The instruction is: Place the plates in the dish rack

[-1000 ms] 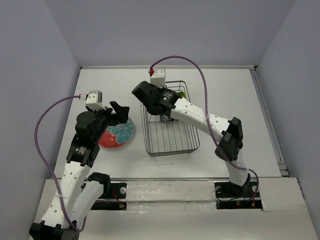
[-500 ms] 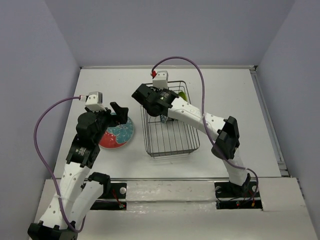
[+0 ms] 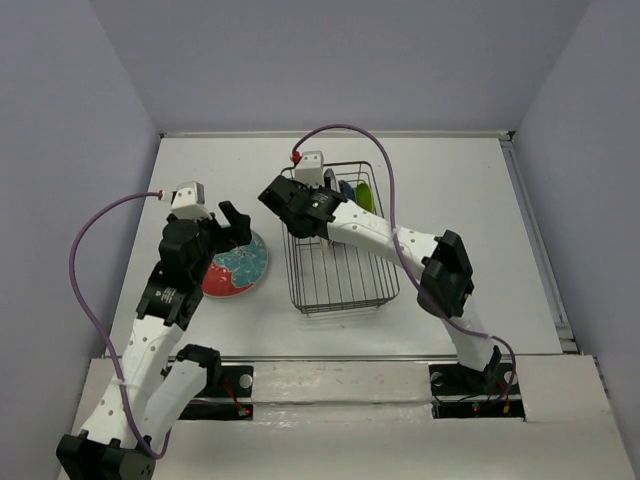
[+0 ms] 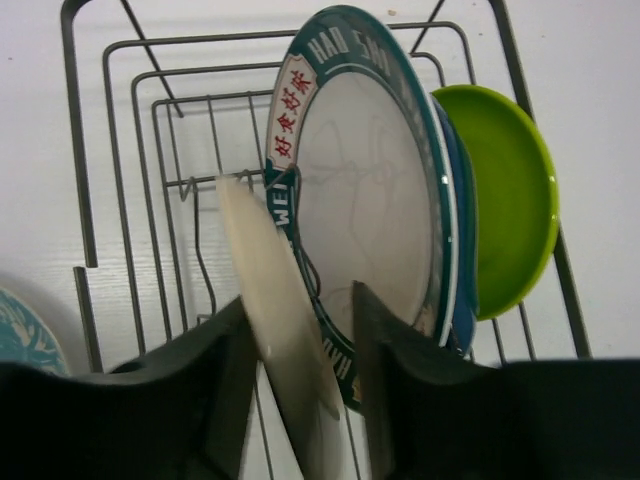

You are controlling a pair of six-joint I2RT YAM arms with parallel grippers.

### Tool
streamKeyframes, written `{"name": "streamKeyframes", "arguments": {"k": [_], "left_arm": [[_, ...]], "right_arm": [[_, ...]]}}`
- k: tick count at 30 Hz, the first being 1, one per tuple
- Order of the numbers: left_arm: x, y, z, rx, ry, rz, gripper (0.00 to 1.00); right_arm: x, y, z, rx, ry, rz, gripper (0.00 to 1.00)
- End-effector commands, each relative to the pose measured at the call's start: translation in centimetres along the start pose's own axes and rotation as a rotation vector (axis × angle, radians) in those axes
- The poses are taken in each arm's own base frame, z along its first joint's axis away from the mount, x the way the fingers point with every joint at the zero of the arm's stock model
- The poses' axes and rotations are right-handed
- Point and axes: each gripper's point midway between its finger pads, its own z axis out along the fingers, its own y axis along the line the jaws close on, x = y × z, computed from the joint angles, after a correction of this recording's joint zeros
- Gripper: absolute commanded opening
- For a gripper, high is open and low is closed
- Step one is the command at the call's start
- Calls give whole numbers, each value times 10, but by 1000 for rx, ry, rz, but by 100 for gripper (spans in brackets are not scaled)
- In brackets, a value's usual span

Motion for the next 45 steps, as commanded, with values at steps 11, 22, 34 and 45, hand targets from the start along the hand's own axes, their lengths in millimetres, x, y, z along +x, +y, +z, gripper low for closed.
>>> {"name": "streamKeyframes", "arguments": {"k": [11, 22, 34, 45], "left_arm": [[39, 72, 30, -283, 165, -79, 99], [44, 107, 36, -356, 189, -167, 99], [10, 23, 20, 60, 49, -124, 99], [7, -37, -2, 286, 42, -37, 99]], "right_arm": [[-72, 2, -65, -388, -136, 106, 54], [-13, -38, -88, -506, -39, -32, 57], [100, -68, -80, -489, 191, 44, 68], [135, -45, -58, -456, 295, 77, 21]]}}
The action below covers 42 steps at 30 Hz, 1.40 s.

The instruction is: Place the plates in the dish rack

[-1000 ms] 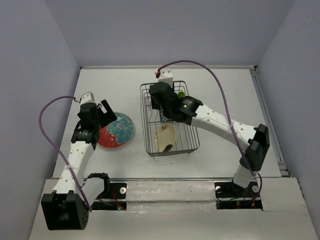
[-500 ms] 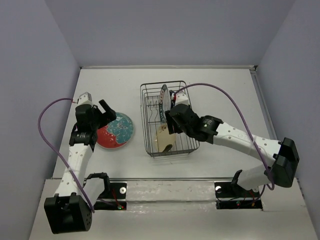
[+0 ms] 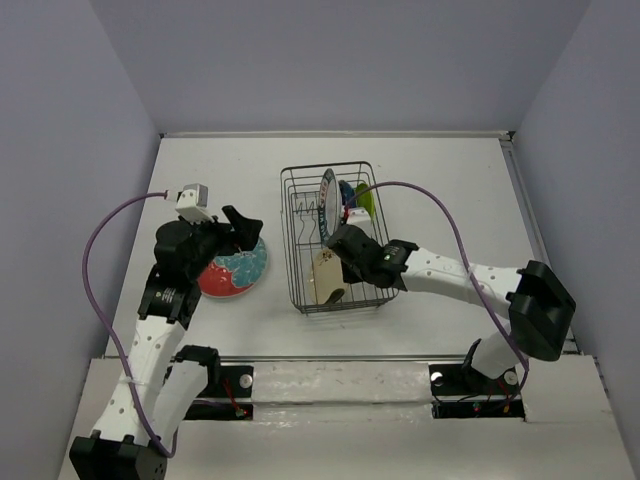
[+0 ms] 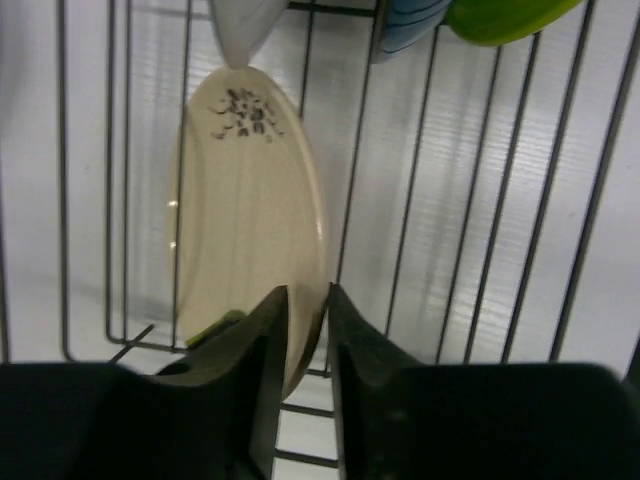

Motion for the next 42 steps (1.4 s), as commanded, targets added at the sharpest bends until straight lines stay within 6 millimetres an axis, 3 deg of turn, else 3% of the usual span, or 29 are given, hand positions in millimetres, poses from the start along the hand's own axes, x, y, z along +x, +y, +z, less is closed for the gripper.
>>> {"name": "streamKeyframes", "arguments": {"k": [1, 2, 10, 18, 22, 25, 29, 35, 42], "left_arm": [[-7, -22, -3, 95, -21, 48, 99], [-7, -23, -3, 101, -20, 52, 99], [-7, -36, -8, 141, -25, 68, 99], [-10, -34, -11, 121, -41, 70, 99], [-13, -29, -12, 84, -56, 68, 99], [-14, -26, -13, 67, -59, 68, 99], [-13, -24, -14, 51, -61, 66, 99], [-11, -21, -14, 28, -55, 63, 99], [-11, -22, -15, 29, -55, 67, 99]], "right_arm": [[-12, 11, 4, -31, -39, 83, 14], [-18, 8, 2, -14, -60, 84, 7], [-73, -8, -40, 71, -176, 5, 7], [-114, -3, -92, 169, -236, -120, 7], [-154, 6, -110, 194, -305, -119, 7], [-174, 9, -111, 241, -346, -137, 7], [-209, 13, -99, 433, -394, -219, 7], [-227, 16, -75, 570, -364, -358, 7], [-223, 10, -45, 614, -313, -414, 7]]}}
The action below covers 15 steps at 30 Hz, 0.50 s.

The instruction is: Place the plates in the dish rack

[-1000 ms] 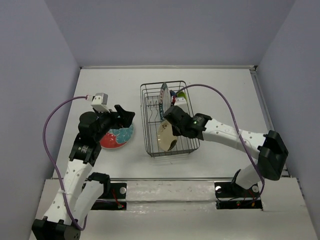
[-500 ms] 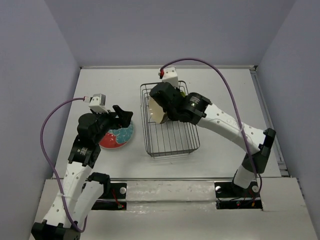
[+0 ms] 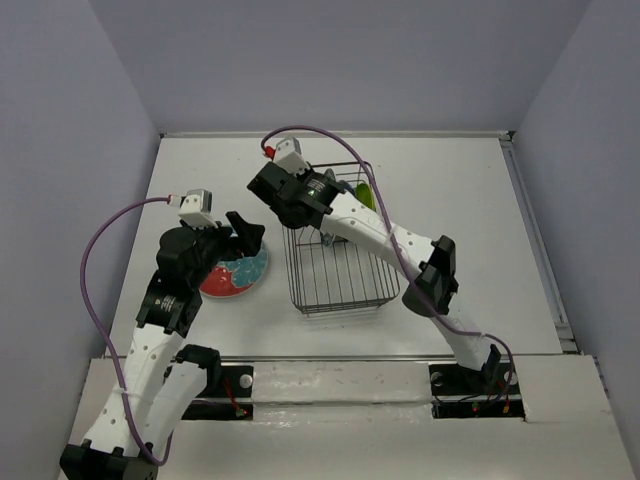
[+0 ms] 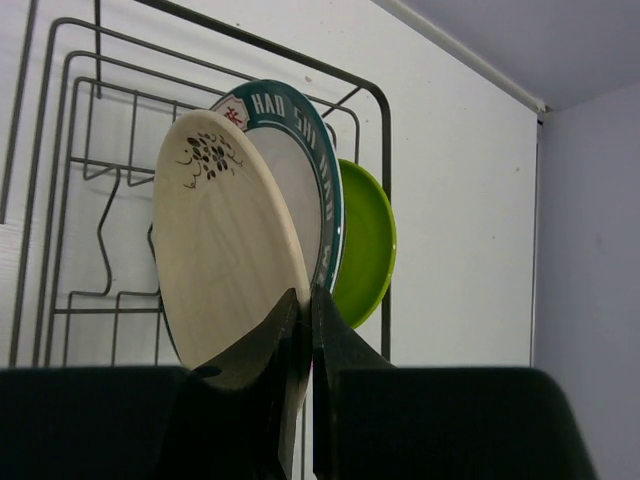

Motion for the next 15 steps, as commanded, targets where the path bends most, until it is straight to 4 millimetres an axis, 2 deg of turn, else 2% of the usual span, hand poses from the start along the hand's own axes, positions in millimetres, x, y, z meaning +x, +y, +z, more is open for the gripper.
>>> {"name": "streamKeyframes", "arguments": {"k": [1, 5, 8, 15], "left_arm": [[-17, -9, -4, 22, -52, 25, 99], [-17, -9, -4, 24, -52, 24, 99], [-15, -8, -3, 19, -45, 21, 99], [-14, -7, -2, 15, -40, 19, 99]], "right_arm": [[-14, -41, 2, 85, -19, 4, 7], [-4, -26, 11, 76, 6, -37, 7], [1, -24, 22, 81, 27, -43, 7], [13, -4, 41, 46, 62, -53, 7]]}}
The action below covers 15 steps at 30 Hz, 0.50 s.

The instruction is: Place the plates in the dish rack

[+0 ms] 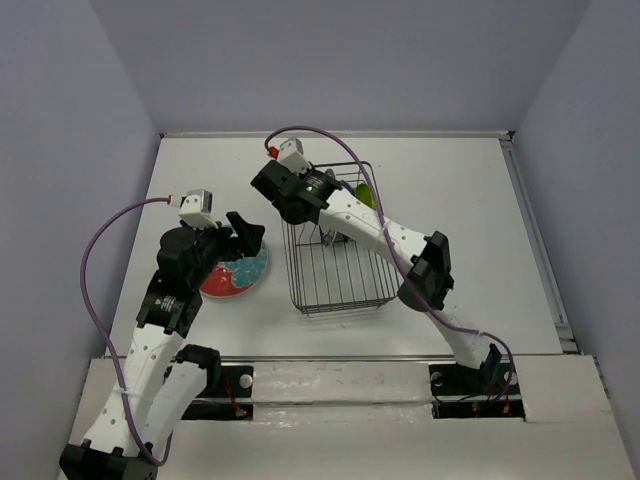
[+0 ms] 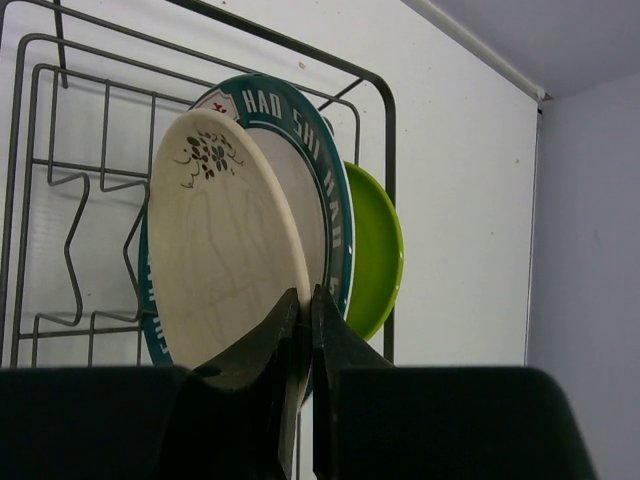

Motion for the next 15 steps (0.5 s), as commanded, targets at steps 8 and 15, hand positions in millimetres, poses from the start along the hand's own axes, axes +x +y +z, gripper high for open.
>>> {"name": "streamKeyframes", "arguments": {"k": [8, 15], "left_arm": [[-13, -4, 1, 3, -35, 13, 99], [-3, 11, 9, -71, 6, -18, 99]], "right_arm": [[-3, 25, 24, -62, 9, 43, 7], [-10, 36, 26, -162, -5, 152, 38]]}}
